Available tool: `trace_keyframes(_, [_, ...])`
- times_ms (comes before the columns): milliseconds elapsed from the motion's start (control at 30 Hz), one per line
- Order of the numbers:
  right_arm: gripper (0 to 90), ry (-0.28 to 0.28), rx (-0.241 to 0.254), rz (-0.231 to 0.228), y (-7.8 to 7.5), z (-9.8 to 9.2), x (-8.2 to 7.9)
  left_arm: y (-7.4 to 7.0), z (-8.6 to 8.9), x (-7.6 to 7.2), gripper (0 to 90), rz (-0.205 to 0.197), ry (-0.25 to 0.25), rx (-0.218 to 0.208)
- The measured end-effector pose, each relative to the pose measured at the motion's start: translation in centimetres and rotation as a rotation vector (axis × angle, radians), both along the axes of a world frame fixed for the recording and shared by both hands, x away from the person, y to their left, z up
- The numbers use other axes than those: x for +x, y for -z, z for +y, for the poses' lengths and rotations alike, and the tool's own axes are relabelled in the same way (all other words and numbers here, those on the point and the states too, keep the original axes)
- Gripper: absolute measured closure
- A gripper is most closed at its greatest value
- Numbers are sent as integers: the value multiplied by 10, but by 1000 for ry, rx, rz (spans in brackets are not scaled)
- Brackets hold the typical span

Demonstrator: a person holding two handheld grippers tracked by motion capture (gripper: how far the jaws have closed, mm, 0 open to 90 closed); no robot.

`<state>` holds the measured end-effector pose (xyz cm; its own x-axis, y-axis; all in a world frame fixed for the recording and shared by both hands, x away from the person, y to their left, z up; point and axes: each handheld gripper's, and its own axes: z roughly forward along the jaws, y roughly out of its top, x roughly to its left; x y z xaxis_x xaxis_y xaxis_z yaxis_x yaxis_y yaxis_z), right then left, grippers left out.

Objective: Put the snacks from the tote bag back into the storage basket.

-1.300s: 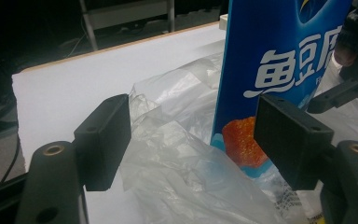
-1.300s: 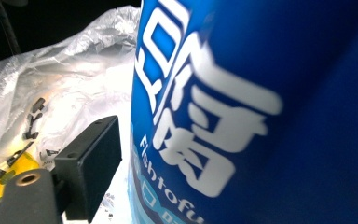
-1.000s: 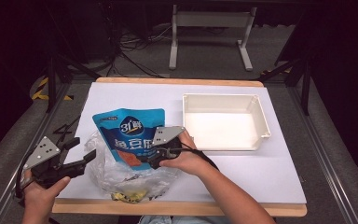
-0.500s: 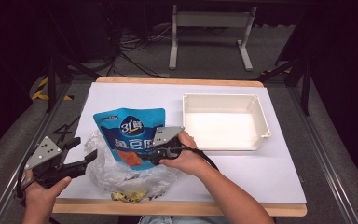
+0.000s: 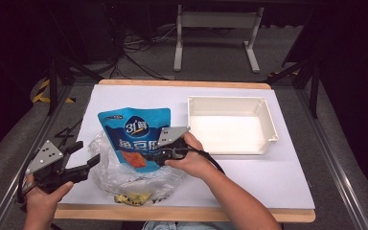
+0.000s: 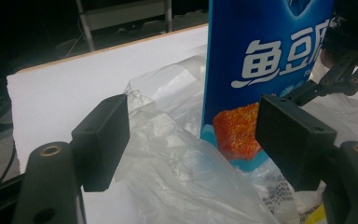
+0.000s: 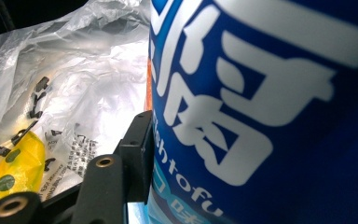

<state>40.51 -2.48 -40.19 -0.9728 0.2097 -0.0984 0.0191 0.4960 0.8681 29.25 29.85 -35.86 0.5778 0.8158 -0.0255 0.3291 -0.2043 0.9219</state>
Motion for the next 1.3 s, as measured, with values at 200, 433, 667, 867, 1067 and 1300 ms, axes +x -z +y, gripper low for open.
trace_keyframes(200, [511,3,-13,10,-4,0,2,1,0,0,275,2,3,-1])
trace_keyframes(433, [512,18,10,1,-18,-6,3,1,-1,1,271,5,5,-2])
trace_keyframes(667, [512,10,21,-17,-39,-7,2,1,-1,1,270,3,3,5])
trace_keyframes(867, [511,15,23,-30,-56,-8,0,2,-1,2,270,9,3,2])
trace_keyframes(1067, [512,10,3,-16,-74,-10,0,2,0,2,270,2,1,-3])
trace_keyframes(1300, [511,19,1,-10,-87,-11,0,2,0,2,269,0,4,2])
